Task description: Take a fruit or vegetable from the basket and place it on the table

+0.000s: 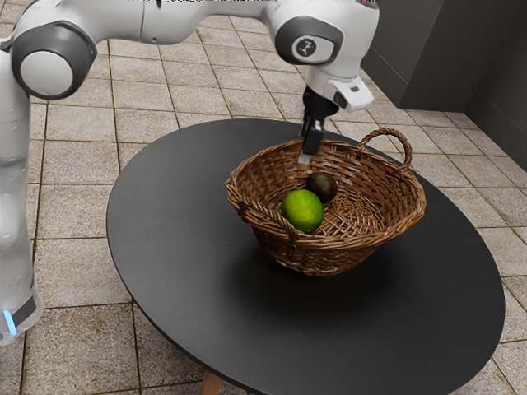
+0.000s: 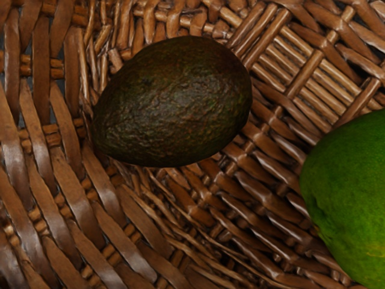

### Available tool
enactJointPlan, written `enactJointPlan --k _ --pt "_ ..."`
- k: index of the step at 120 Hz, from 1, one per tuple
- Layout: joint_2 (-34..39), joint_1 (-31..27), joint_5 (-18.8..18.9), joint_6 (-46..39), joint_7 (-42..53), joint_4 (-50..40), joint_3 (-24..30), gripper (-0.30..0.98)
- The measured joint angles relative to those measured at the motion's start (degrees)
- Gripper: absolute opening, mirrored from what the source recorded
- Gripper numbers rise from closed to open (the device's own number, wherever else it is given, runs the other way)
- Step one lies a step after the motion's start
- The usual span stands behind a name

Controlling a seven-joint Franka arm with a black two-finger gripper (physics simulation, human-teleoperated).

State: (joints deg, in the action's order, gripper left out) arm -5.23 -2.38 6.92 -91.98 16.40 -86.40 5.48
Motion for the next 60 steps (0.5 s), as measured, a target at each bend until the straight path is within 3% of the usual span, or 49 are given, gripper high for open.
enactJointPlan --k 32,60 --pt "0.6 -0.3 3.8 -6.1 5.1 -4.8 -0.4 0.67" --pt "0.5 -0.1 3.7 -10.2 7.9 -5.5 0.0 0.67"
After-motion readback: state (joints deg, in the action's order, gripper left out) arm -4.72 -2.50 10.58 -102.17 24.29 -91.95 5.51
